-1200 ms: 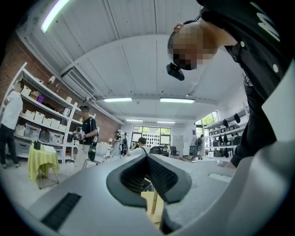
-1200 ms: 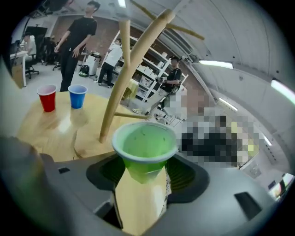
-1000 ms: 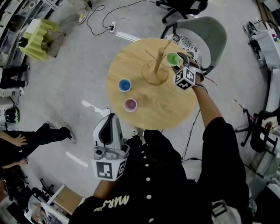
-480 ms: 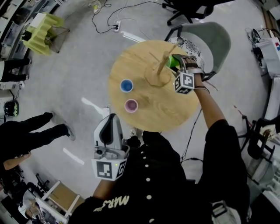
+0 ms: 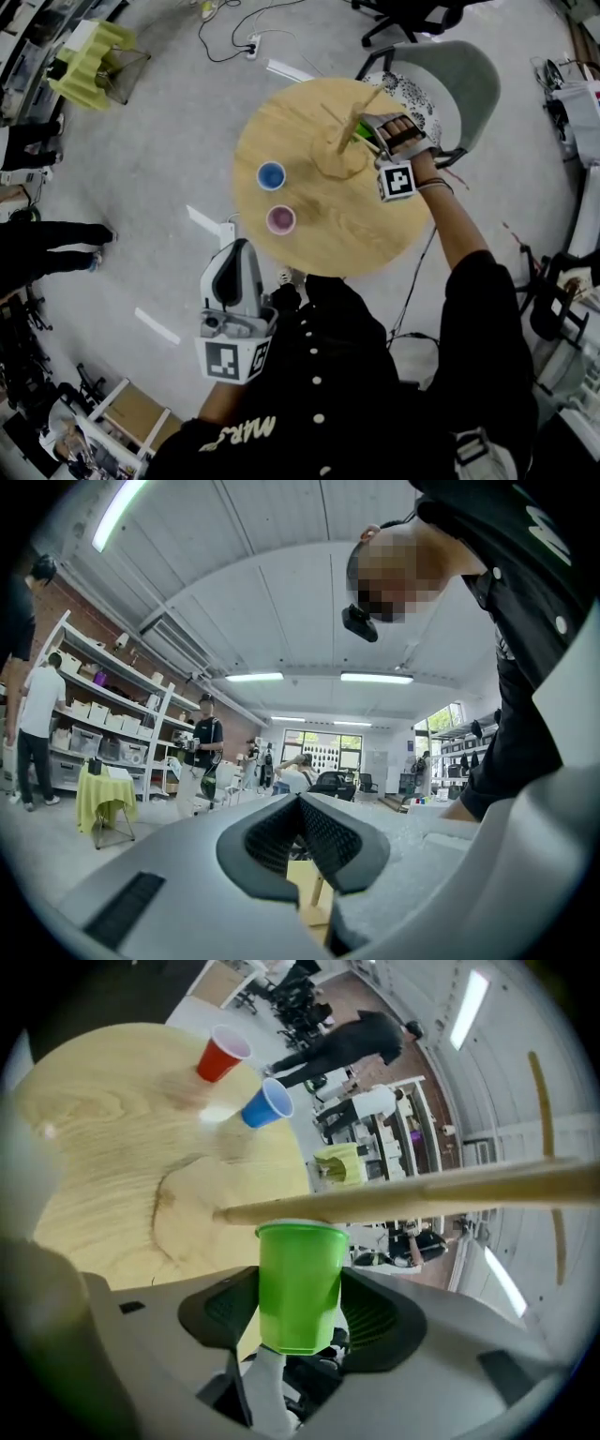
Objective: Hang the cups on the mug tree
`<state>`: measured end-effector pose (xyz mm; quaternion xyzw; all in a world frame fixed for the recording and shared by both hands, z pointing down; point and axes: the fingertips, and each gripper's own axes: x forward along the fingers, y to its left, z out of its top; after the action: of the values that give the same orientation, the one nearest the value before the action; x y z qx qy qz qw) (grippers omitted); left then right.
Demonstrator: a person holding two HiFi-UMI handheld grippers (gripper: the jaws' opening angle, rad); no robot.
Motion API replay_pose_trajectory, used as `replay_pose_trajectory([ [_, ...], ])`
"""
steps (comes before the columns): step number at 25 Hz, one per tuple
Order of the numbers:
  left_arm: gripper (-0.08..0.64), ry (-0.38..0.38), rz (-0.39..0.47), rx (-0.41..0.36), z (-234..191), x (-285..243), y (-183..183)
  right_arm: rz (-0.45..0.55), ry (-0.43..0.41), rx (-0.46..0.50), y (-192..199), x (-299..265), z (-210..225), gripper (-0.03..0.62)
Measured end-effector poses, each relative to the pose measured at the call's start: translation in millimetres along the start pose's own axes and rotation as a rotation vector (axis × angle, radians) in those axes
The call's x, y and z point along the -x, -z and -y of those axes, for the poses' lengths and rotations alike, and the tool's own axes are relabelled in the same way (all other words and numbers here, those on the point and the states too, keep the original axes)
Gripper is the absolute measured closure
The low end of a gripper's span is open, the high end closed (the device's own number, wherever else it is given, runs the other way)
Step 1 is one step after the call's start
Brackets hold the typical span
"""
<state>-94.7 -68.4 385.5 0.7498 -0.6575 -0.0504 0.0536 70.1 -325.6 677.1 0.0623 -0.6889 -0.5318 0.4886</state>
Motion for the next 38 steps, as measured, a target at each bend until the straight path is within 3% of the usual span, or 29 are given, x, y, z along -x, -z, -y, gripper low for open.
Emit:
replay_pose_trajectory([
  [2, 0.565, -0.004, 0.001, -0.001, 0, 0, 0, 0.019, -0.045, 0.083, -5, 0, -12, 0.339],
  [4, 0.563, -0.011, 0.005, -0.002, 0, 0, 0, 0.048, -0.066, 0.094, -12, 0, -18, 0.337],
  [8, 0.563, -0.021, -0.004, -0.004, 3, 2, 3, 0.072, -0.057, 0.025, -22, 1, -24, 0.336],
  [12, 0.563, -0.031, 0.006, -0.004, 7, 6, 3, 0.086, 0.010, -0.094, -28, 7, -9, 0.322],
  [18, 0.565, -0.028, 0.036, -0.015, 1, 13, -10, 0.054, 0.099, -0.460, -23, 48, 9, 0.321],
  [23, 0.564, -0.003, 0.089, -0.033, -22, 10, -36, -0.015, 0.179, -0.936, -10, 110, 7, 0.318],
  [26, 0.565, 0.019, 0.105, -0.052, -37, 5, -47, 0.029, 0.216, -1.229, -26, 152, 3, 0.304],
  [28, 0.563, 0.034, 0.109, -0.057, -42, 4, -52, 0.068, 0.220, -1.361, -44, 174, -4, 0.299],
  [34, 0.563, 0.093, 0.121, -0.063, -49, 1, -66, 0.071, 0.232, -1.490, -95, 196, -16, 0.298],
  [38, 0.563, 0.108, 0.110, -0.062, -58, 4, -68, 0.161, 0.227, -1.517, -136, 196, -11, 0.299],
])
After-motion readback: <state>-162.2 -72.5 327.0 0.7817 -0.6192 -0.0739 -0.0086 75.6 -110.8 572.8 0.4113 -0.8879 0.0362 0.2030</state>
